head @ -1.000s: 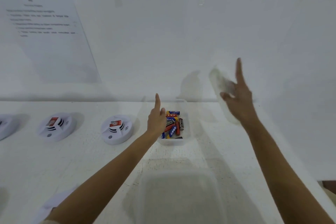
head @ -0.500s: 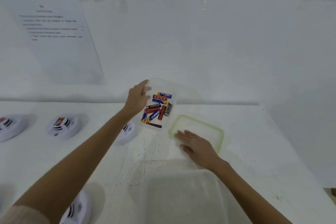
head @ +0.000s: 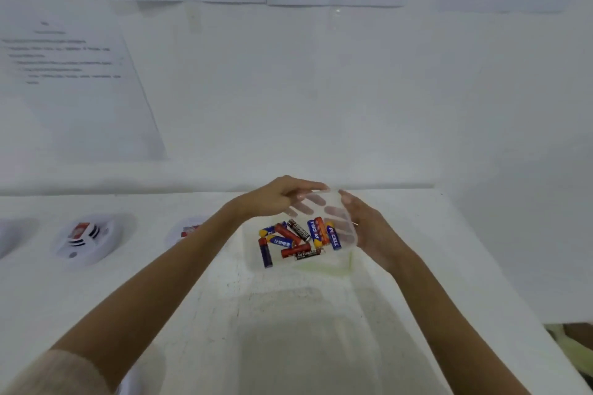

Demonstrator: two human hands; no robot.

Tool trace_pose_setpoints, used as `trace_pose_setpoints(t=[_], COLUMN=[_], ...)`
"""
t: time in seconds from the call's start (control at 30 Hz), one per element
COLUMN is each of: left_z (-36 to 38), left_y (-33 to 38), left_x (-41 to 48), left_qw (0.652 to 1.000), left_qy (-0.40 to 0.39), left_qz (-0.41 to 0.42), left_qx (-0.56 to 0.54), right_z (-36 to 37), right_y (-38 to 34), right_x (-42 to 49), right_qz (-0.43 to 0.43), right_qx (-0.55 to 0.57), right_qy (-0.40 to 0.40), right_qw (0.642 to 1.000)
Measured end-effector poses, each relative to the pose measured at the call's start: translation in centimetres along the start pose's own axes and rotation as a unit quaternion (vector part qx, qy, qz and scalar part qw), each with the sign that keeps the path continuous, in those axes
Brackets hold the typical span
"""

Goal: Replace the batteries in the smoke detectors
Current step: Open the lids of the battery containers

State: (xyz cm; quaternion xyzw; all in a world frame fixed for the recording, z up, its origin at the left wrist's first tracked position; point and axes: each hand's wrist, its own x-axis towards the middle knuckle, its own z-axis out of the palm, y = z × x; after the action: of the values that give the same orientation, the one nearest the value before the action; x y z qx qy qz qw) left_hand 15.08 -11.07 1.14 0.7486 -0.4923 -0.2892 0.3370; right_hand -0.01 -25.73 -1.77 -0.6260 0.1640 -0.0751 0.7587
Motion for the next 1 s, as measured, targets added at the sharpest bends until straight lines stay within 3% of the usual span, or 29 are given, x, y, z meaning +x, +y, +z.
trace_pose_setpoints(t=[0.1,0.2,0.3,0.37,0.43,0.53,0.63,0.7,0.77,0.9,1.0], left_z=[1.2,1.9,2.7,3.7,4.5,4.6,4.1,4.1,4.5,5.0,5.7], left_y=[0.4,-0.8,-2.7,-3.7,-4.1,-4.0,-3.7,-3.7,-4.0,-4.3,-4.1], left_x=[1.1,1.1,0.3,-0.3,-0.9,-1.1,-1.4,-1.5,-1.6,-1.5,-1.2], left_qw=[0.997,0.987,0.981,0.977,0.967,0.926,0.895,0.913,0.921,0.888,0.886], left_qy=[0.04,0.128,0.154,0.137,0.209,0.317,0.278,0.251,0.274,0.367,0.394], left_qz=[0.035,0.053,-0.037,-0.114,-0.135,-0.164,-0.208,-0.209,-0.195,-0.209,-0.2], left_qx=[0.05,0.085,0.111,0.115,0.052,-0.122,-0.279,-0.245,-0.195,-0.184,-0.141], right_z=[1.7,2.2,2.4,2.2,2.2,2.8,3.8,4.1,4.0,2.9,2.8], right_y=[1.0,3.1,3.6,3.8,4.3,4.5,4.1,4.2,4.2,3.5,3.2], right_x=[-0.1,0.4,0.1,0.0,0.1,-0.1,-0.1,0.2,0.7,1.7,2.7], right_qz=[-0.034,-0.025,-0.042,-0.056,-0.033,-0.036,-0.049,-0.057,-0.056,-0.033,-0.013], right_qx=[-0.012,-0.054,-0.141,-0.212,-0.247,-0.16,-0.104,-0.129,-0.144,-0.142,-0.136], right_qy=[0.087,0.205,0.24,0.23,0.217,0.246,0.282,0.303,0.289,0.213,0.186], right_qw=[0.996,0.977,0.96,0.948,0.944,0.955,0.952,0.943,0.945,0.966,0.973])
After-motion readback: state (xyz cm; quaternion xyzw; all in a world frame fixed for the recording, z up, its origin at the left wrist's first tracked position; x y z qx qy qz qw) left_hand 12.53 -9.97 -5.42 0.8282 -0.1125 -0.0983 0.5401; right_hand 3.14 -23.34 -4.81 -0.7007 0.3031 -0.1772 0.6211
